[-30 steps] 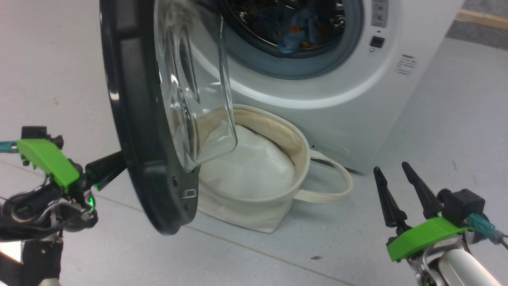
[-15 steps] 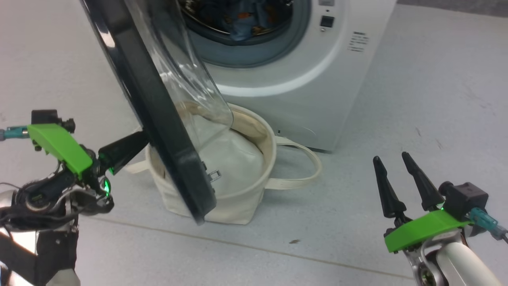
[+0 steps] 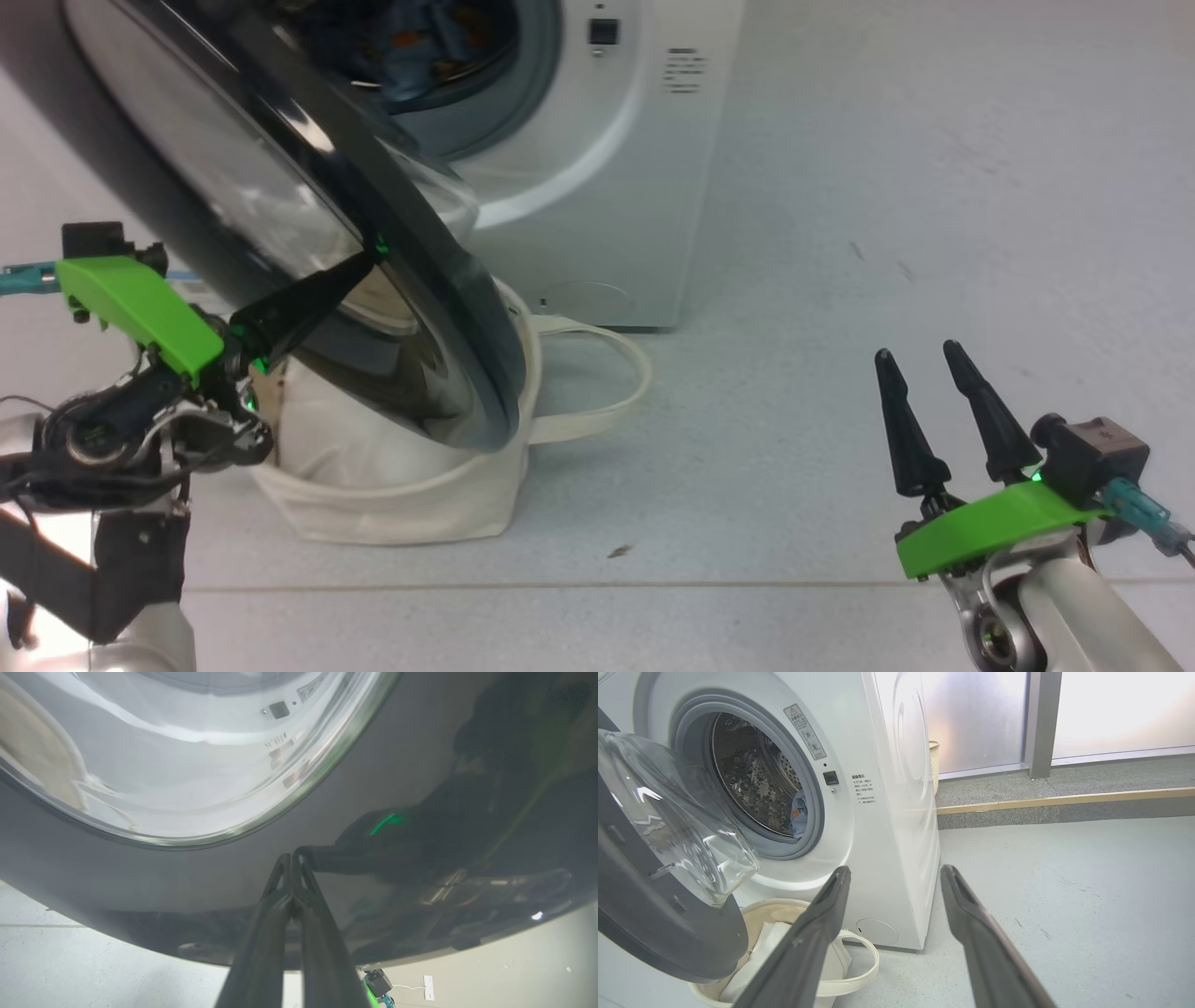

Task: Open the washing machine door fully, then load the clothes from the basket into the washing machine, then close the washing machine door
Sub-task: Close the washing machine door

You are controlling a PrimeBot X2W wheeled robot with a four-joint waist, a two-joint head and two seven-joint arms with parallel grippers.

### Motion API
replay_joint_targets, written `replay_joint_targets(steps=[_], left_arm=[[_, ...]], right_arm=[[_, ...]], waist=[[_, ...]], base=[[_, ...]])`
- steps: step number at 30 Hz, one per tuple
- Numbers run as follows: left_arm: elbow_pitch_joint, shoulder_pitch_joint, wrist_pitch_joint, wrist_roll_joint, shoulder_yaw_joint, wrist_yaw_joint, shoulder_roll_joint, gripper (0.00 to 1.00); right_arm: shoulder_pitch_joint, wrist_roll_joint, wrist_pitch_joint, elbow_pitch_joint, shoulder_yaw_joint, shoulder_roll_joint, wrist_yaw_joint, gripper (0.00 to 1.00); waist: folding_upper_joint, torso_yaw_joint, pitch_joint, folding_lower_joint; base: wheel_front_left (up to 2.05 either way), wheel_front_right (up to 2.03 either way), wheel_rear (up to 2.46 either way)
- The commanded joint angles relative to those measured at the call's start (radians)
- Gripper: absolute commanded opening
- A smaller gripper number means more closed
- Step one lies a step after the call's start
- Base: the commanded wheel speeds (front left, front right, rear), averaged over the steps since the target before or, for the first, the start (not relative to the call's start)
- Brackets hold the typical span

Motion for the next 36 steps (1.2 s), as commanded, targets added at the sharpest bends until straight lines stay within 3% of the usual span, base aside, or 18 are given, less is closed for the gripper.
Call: replay_joint_targets(steps=[1,4,10,21,22,23,26,29,36], left_arm=[[-0.024,-0.055,-0.011,0.007,0.028,-0.012,0.033,0.00],[0.011,-0.081,-0.036,0.011,0.041,-0.020,0.037,0.00],[0.061,-0.120,-0.065,0.022,0.044,-0.040,0.041,0.00],[0.147,-0.150,-0.105,0.054,0.024,-0.093,0.042,0.00],[0.149,-0.149,-0.107,0.056,0.021,-0.097,0.041,0.30],[0.149,-0.145,-0.104,0.058,0.016,-0.103,0.039,1.00],[0.140,-0.125,-0.094,0.074,-0.009,-0.123,0.040,1.00],[0.105,-0.097,-0.137,0.127,-0.035,-0.170,0.051,1.00],[0.023,-0.012,-0.445,0.437,-0.122,-0.255,0.114,1.00]], right_arm=[[-0.034,-0.007,-0.012,-0.035,0.008,-0.002,0.000,1.00],[-0.039,-0.008,-0.012,-0.034,0.003,0.008,0.000,1.00],[-0.048,-0.009,-0.012,-0.036,-0.002,0.012,0.000,1.00],[-0.052,-0.007,-0.012,-0.029,0.003,0.013,0.000,1.00],[-0.051,-0.007,-0.012,-0.029,0.004,0.013,0.000,1.00],[-0.051,-0.006,-0.012,-0.028,0.005,0.012,0.000,1.00],[-0.046,-0.003,-0.012,-0.023,0.007,0.011,0.000,1.00],[-0.042,-0.001,-0.012,-0.021,0.007,0.010,0.000,1.00],[-0.029,0.001,-0.012,-0.018,-0.002,0.006,0.000,1.00]], waist=[[0.0000,-0.049,0.007,-0.0001],[0.0000,-0.098,0.017,-0.0001],[0.0000,-0.133,0.025,-0.0001],[0.0000,-0.098,0.001,-0.0001],[0.0000,-0.089,-0.003,-0.0001],[0.0000,-0.079,-0.007,-0.0001],[0.0000,-0.048,-0.020,-0.0001],[0.0000,-0.016,-0.034,-0.0001],[0.0000,0.054,-0.064,-0.0001]], base=[[0.00,0.00,0.00],[0.00,0.00,0.00],[0.00,0.00,0.00],[0.00,0.00,0.00],[0.00,0.00,0.00],[0.00,0.00,0.00],[0.00,0.00,0.00],[0.00,0.00,0.00],[0.00,0.00,0.00]])
